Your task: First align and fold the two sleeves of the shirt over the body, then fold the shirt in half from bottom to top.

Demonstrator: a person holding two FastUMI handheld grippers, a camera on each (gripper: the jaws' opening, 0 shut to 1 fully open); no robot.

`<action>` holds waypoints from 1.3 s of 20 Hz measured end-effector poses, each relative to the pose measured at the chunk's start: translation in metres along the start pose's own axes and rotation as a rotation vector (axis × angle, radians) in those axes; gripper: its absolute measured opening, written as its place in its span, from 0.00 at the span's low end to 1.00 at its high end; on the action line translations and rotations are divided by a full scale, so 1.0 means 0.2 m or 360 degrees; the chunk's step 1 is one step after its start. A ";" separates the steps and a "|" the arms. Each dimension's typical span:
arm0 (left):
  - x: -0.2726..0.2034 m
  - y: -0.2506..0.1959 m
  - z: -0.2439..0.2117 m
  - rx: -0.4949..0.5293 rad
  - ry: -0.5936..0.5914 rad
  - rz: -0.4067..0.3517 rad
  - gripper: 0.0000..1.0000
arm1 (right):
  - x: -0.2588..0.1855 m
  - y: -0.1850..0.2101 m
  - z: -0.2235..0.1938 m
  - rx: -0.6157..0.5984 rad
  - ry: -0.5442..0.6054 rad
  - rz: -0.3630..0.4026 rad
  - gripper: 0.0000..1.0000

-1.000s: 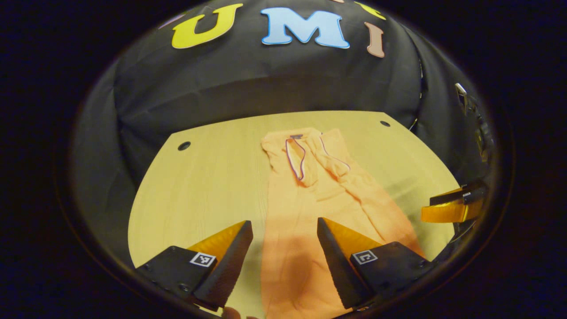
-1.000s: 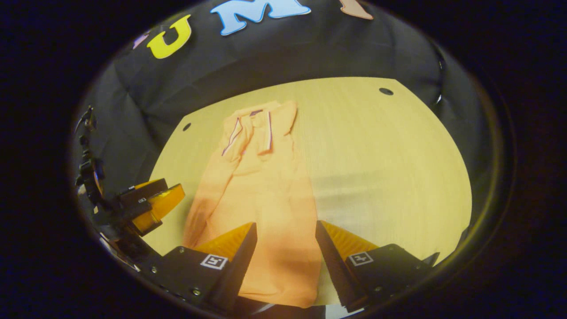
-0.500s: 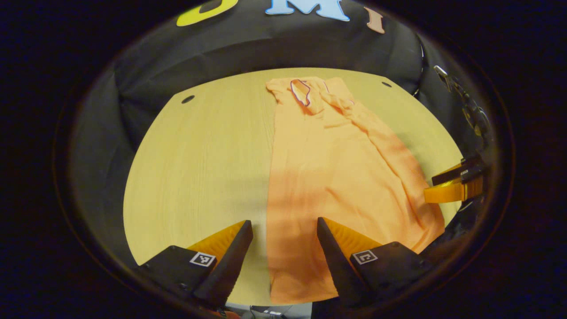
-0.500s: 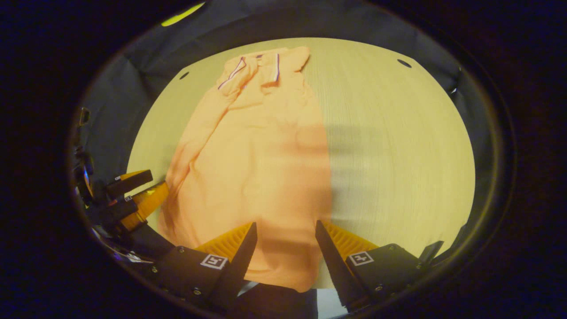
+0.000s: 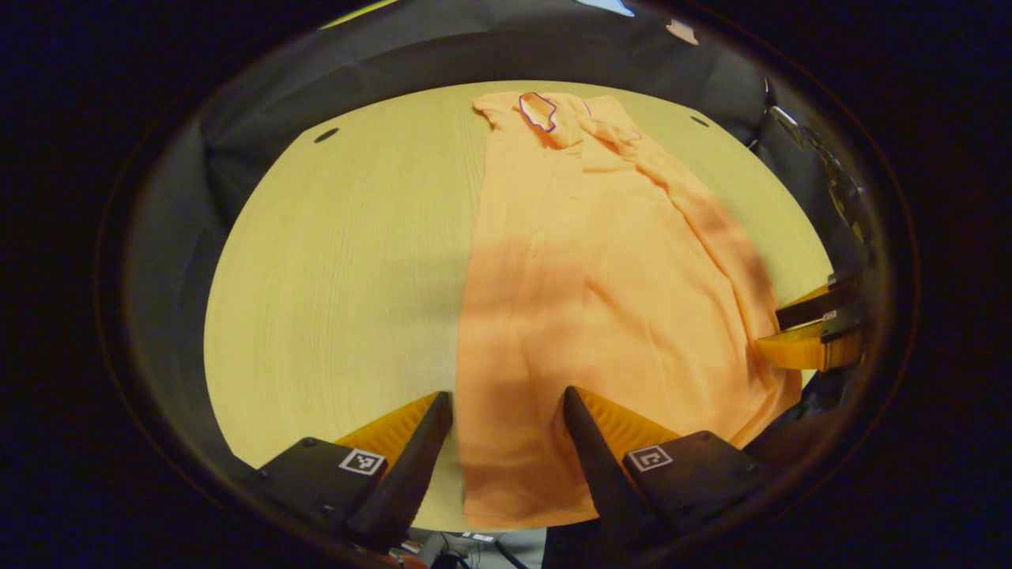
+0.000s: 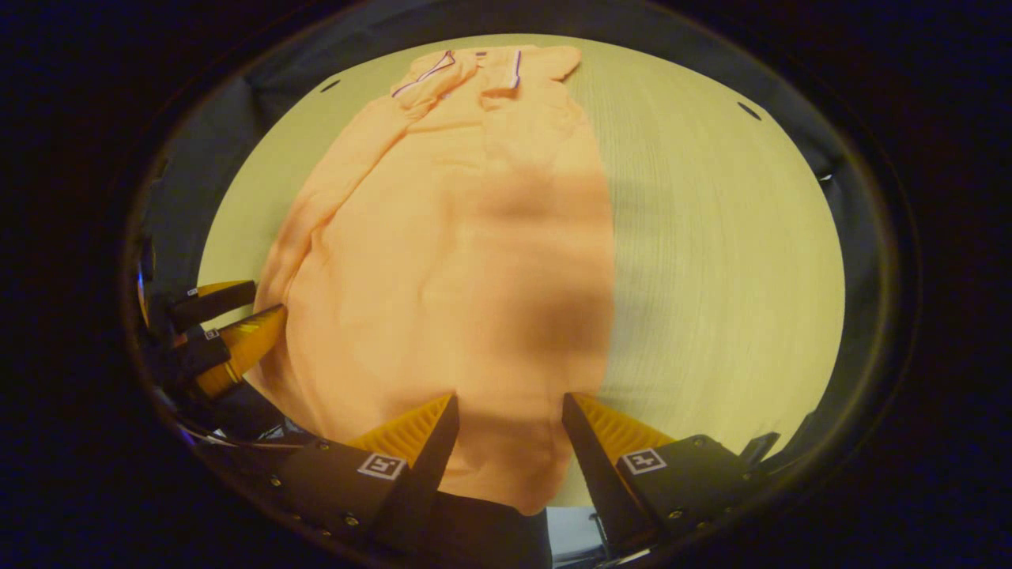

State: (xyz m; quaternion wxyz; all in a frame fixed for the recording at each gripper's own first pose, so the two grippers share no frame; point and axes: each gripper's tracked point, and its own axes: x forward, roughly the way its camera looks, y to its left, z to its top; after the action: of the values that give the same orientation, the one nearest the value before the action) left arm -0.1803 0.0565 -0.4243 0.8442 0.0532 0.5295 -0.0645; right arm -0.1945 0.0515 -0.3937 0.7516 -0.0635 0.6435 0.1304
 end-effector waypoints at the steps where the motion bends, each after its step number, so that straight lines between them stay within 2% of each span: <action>1: 0.00 0.00 0.00 -0.0007 0.0007 0.0004 0.95 | 0.00 -0.01 0.00 -0.0006 0.0019 -0.0026 0.81; 4: 0.01 -0.02 0.03 -0.0018 0.0018 0.0019 0.98 | 0.02 -0.02 0.00 -0.0028 0.0084 -0.0102 0.79; 7: 0.02 -0.06 0.04 0.0009 0.0034 -0.0002 0.94 | 0.02 -0.02 0.00 0.0009 0.0125 -0.0104 0.80; 8: 0.03 -0.08 0.04 0.0040 0.0024 -0.0015 0.87 | 0.02 -0.02 0.01 0.0005 0.0126 -0.0102 0.80; 10: 0.03 -0.12 0.07 0.0087 0.0014 -0.0049 0.61 | 0.01 -0.03 0.02 0.0028 0.0133 -0.0101 0.77; 12: 0.05 -0.14 0.08 0.0077 0.0023 -0.0072 0.35 | 0.02 -0.04 0.03 0.0110 0.0115 -0.0077 0.50; 13: 0.04 -0.13 0.11 0.0020 -0.0008 -0.0087 0.35 | 0.02 -0.03 0.03 0.0148 0.0110 -0.0053 0.27; 14: 0.04 -0.13 0.10 -0.0001 0.0014 -0.0095 0.13 | 0.02 -0.03 0.03 0.0165 0.0115 -0.0034 0.18; 15: 0.05 -0.13 0.12 -0.0008 0.0009 -0.0092 0.14 | 0.02 -0.04 0.04 0.0178 0.0110 -0.0027 0.10; 16: 0.05 -0.14 0.12 -0.0009 0.0019 -0.0088 0.07 | 0.02 -0.03 0.03 0.0182 0.0107 -0.0024 0.10; 17: 0.05 -0.13 0.12 -0.0012 0.0021 -0.0090 0.07 | 0.02 -0.03 0.03 0.0170 0.0105 -0.0025 0.04; 21: 0.06 -0.13 0.16 -0.0041 0.0025 -0.0097 0.06 | 0.02 -0.03 0.05 0.0172 0.0086 -0.0024 0.04; 23: 0.06 -0.12 0.18 -0.0060 0.0019 -0.0099 0.06 | 0.00 -0.04 0.09 0.0187 0.0059 -0.0027 0.00; 26: 0.03 -0.10 0.27 -0.0050 -0.0035 -0.0089 0.06 | -0.04 -0.05 0.17 0.0227 0.0007 0.0000 0.00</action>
State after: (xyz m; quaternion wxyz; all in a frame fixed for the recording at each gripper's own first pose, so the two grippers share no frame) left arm -0.1318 0.0280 -0.4071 0.8485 0.0243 0.5225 -0.0804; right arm -0.1605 0.0507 -0.3817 0.7528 -0.0101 0.6527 0.0841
